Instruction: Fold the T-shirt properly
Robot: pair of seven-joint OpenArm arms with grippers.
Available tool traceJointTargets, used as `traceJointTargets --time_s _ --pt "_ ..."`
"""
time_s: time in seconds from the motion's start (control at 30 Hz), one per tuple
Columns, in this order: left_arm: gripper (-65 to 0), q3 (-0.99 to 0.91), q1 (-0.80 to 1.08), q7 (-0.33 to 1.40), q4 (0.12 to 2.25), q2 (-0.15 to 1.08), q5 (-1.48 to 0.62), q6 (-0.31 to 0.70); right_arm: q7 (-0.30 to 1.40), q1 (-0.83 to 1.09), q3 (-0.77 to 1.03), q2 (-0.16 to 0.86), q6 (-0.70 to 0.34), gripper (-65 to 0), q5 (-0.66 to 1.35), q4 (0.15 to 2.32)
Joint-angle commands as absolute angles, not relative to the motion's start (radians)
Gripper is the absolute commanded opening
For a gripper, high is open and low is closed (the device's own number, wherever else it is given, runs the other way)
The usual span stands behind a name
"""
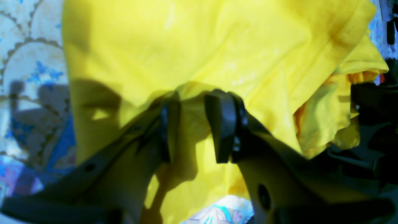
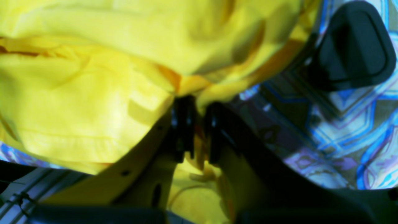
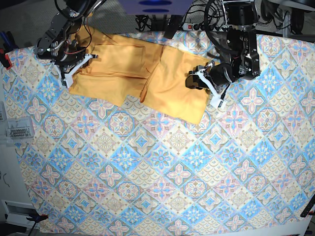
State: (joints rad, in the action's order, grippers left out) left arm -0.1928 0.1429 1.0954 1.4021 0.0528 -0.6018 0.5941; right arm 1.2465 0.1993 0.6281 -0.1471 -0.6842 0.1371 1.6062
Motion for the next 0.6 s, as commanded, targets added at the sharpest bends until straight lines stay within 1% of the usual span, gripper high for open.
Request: traceJointTargets --time_s 0.0,0.07,0.13,0.27,0.43,0.57 --pt "-46.5 -0.191 0.131 1.082 1.412 0.054 -0.618 0.595 1.271 0.202 0.619 -0.157 -0.698 -61.8 0.15 1.604" --pt "-46.5 -0.191 0.131 1.082 1.412 0.054 -0.618 0.595 1.271 0.202 0.618 -0.157 -0.698 -62.1 0.15 1.604" --pt "-46.5 -0.191 0.131 1.082 1.412 0.054 -0.618 0.595 1.271 0.197 0.618 -0.157 -0.698 -63.9 0.15 1.606" --pt "-46.5 -0.191 0.131 1.082 1.412 0.054 -0.621 0.595 1.271 0.194 0.611 -0.157 -0.698 -63.7 0.15 1.616" --pt "-46.5 -0.193 0.131 1.082 1.412 0.053 -0.624 0.595 1.27 0.196 0.492 -0.157 -0.698 -63.7 0.151 1.715" --pt "-46.5 -0.196 0.131 1.082 1.412 0.025 -0.618 0.595 1.27 0.194 0.421 -0.157 -0.698 -63.7 0.151 1.762"
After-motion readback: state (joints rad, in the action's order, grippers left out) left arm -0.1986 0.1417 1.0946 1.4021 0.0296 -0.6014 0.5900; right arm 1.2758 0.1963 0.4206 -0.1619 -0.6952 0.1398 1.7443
